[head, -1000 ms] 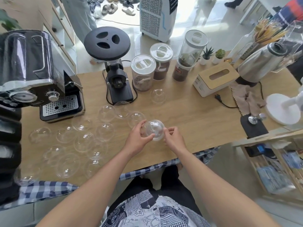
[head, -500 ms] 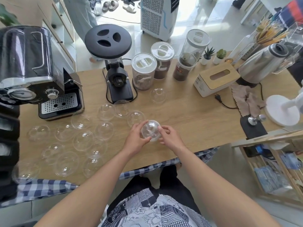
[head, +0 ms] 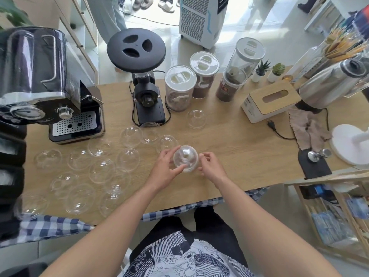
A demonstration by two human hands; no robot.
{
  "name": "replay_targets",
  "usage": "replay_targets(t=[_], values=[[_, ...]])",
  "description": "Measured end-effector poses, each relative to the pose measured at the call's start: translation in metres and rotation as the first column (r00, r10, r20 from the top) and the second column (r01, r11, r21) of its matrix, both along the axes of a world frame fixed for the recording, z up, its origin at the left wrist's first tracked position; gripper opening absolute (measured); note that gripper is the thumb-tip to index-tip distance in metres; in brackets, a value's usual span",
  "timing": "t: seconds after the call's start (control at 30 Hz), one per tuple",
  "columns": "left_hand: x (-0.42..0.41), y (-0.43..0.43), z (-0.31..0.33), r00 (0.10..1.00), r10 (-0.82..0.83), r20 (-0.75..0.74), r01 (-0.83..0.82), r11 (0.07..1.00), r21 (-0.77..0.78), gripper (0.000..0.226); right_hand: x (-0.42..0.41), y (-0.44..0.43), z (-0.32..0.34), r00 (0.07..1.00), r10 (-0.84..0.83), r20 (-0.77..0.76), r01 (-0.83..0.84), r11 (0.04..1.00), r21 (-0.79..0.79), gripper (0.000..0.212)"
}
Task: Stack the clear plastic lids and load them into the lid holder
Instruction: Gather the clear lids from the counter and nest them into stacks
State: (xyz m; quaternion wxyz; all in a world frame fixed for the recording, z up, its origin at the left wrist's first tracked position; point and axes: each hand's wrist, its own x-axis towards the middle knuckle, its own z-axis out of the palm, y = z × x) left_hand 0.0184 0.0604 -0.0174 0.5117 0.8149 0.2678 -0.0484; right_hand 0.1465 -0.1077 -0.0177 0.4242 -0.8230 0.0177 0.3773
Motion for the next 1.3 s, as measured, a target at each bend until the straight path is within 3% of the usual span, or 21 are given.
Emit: replay_targets(t=[0.23,0.4,0.53,0.7,0.97,1.07,1.3], values=[[0.004,0.032,0.008,0.996,0.087,0.015,-0.088,0.961,0.263,0.049,0.066,0.009,-0.001,0.973,0.096,0.21,-0.078,0.993,-0.092,0.053],[0.018,0.055,-0.004,0.989,-0.063,-0.132,0.108,0.923,0.37,0.091,0.112,0.033,-0.005,0.884,0.283,0.372,-0.227,0.956,-0.187,0.071],[0.035,0.063,-0.017,0.967,-0.164,-0.193,0.224,0.908,0.353,0.112,0.141,0.055,-0.012,0.825,0.391,0.408,-0.318,0.918,-0.237,0.084],[0.046,0.066,-0.03,0.946,-0.187,-0.265,0.294,0.84,0.456,0.108,0.161,0.072,-0.025,0.773,0.512,0.376,-0.428,0.857,-0.287,0.089],[0.039,0.063,-0.034,0.962,-0.145,-0.232,0.231,0.885,0.405,0.094,0.169,0.087,-0.032,0.712,0.581,0.395,-0.419,0.802,-0.425,0.091],[0.034,0.063,-0.02,0.972,-0.118,-0.202,0.182,0.925,0.333,0.09,0.167,0.088,-0.034,0.736,0.545,0.402,-0.397,0.828,-0.396,0.095],[0.022,0.059,0.028,0.999,-0.016,-0.049,0.031,0.942,0.335,0.088,0.145,0.062,-0.024,0.812,0.413,0.412,-0.366,0.911,-0.193,0.097]])
